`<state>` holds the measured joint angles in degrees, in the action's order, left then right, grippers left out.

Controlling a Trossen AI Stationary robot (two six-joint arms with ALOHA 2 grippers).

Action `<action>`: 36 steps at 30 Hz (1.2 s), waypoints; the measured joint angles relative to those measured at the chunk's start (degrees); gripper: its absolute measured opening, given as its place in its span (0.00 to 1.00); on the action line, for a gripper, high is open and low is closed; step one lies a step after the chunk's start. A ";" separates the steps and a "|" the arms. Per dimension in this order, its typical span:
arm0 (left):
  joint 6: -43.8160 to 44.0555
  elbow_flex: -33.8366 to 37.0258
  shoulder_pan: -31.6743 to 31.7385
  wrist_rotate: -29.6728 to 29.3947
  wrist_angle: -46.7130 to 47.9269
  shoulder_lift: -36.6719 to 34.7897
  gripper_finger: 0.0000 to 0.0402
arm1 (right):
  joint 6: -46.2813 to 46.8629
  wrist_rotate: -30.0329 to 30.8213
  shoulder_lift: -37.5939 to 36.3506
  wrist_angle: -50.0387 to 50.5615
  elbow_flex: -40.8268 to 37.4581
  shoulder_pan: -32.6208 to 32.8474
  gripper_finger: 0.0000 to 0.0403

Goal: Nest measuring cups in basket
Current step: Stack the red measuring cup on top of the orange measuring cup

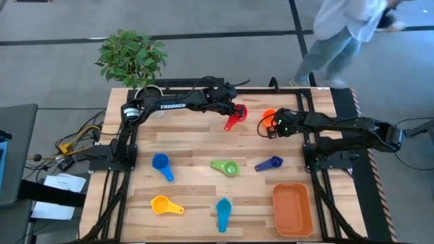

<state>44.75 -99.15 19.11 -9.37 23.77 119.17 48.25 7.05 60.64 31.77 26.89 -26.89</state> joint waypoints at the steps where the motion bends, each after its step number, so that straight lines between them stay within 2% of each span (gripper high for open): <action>1: 0.00 0.00 -0.02 0.00 -0.05 0.00 0.03 | 0.20 -0.15 0.00 0.16 0.19 0.47 0.02; 7: -1.02 0.00 -0.02 -0.10 -4.18 0.00 0.03 | 1.12 -0.26 0.00 3.95 3.24 2.92 0.02; 10: -2.05 -0.19 -0.01 0.84 -13.98 1.43 0.03 | 1.28 0.30 -0.96 8.97 6.50 4.00 0.04; 13: 1.20 -0.95 0.24 3.33 -20.35 4.14 0.03 | 1.44 2.40 -2.67 16.27 10.53 5.04 0.04; 19: 6.24 -6.89 -0.14 5.25 -19.26 10.75 0.03 | 1.70 9.19 -9.02 30.41 18.53 5.76 0.02; 26: 9.90 -14.66 -1.48 4.79 -20.19 16.97 0.03 | 2.28 11.21 -15.59 35.02 21.05 4.13 0.04; 31: 10.40 -20.15 -2.29 1.02 -21.35 20.36 0.03 | 2.79 11.56 -17.59 37.15 21.05 3.45 0.02; 36: 12.59 -20.96 -2.70 -4.11 -20.39 20.87 0.03 | 2.88 11.54 -17.99 38.07 21.05 3.50 0.04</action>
<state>57.34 -120.12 16.41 -13.48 3.38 140.05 51.13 18.59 42.65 69.85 47.94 -23.39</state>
